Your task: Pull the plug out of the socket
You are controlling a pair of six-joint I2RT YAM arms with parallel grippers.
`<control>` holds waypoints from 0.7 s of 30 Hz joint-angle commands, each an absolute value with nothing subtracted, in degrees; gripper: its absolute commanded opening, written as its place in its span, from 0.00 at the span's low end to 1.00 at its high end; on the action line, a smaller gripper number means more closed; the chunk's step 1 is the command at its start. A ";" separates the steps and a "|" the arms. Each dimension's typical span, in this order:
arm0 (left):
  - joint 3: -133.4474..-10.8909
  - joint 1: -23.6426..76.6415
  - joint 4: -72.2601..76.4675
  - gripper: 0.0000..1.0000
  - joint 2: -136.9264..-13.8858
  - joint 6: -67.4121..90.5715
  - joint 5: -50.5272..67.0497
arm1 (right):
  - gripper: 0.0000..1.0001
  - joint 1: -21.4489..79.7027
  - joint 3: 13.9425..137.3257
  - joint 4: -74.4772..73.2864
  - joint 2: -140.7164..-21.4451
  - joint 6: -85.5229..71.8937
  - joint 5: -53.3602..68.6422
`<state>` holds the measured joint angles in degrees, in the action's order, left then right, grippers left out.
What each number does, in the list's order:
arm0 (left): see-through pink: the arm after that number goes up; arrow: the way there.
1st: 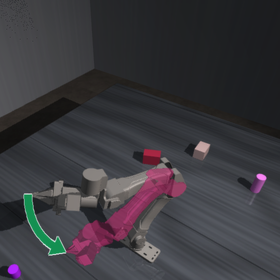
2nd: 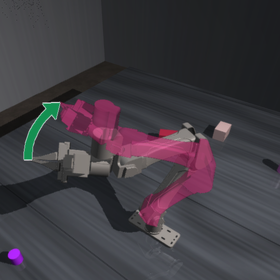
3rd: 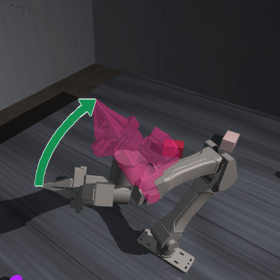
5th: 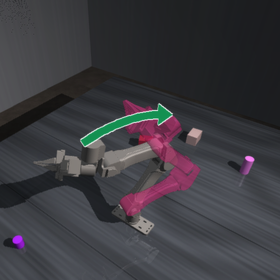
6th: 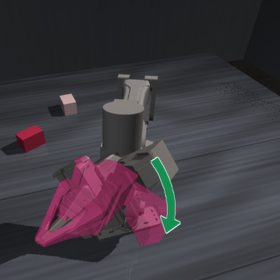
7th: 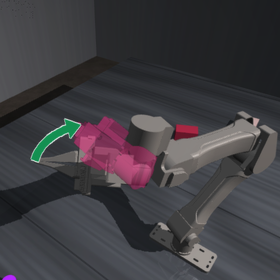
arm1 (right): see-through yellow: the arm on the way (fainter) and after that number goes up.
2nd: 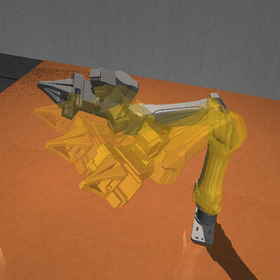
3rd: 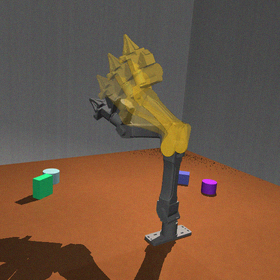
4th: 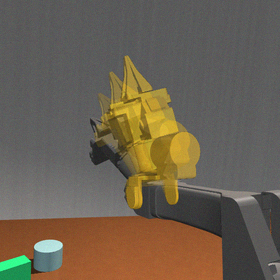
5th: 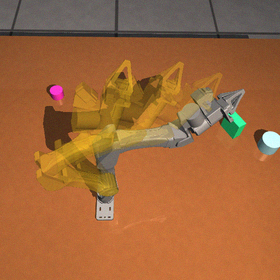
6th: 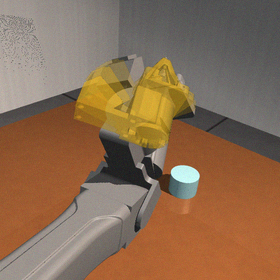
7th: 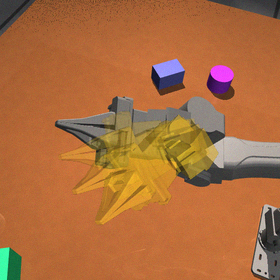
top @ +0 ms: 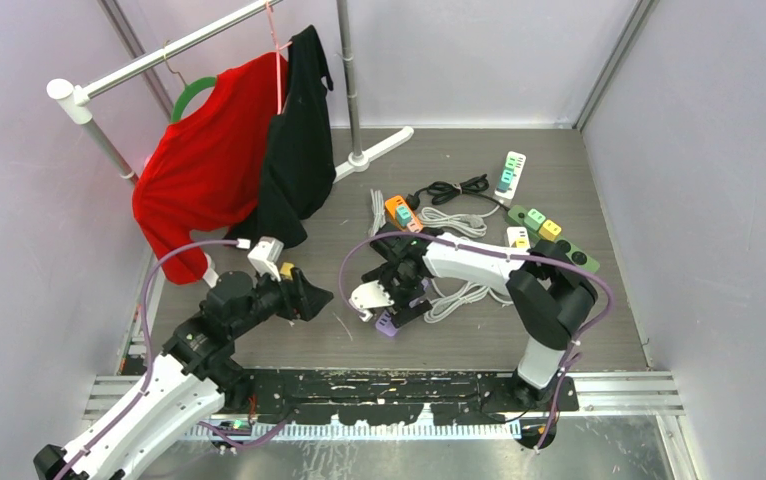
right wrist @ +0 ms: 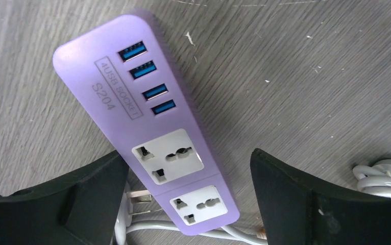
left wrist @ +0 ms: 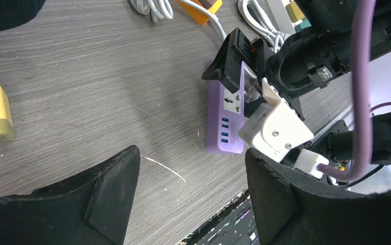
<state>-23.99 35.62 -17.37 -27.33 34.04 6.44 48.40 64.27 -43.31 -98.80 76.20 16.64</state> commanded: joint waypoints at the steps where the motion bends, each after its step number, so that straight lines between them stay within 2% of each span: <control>1: -26.53 35.70 -18.03 0.75 -26.23 32.78 5.60 | 0.89 48.95 64.54 -38.86 -99.94 74.73 11.88; 8: -26.17 35.74 -18.96 0.75 -23.93 32.34 4.77 | 0.72 49.12 66.06 -39.59 -101.17 74.47 12.62; 13: -26.49 35.68 -20.38 0.75 -22.36 31.88 3.85 | 0.46 48.93 70.53 -39.82 -103.08 71.62 12.32; 15: -26.73 35.72 -21.28 0.75 -21.62 31.67 3.53 | 0.38 48.44 73.01 -39.97 -104.35 70.86 11.86; 21: -27.33 35.67 -24.33 0.76 -19.04 31.20 2.36 | 0.31 44.67 81.13 -39.31 -109.57 69.17 11.18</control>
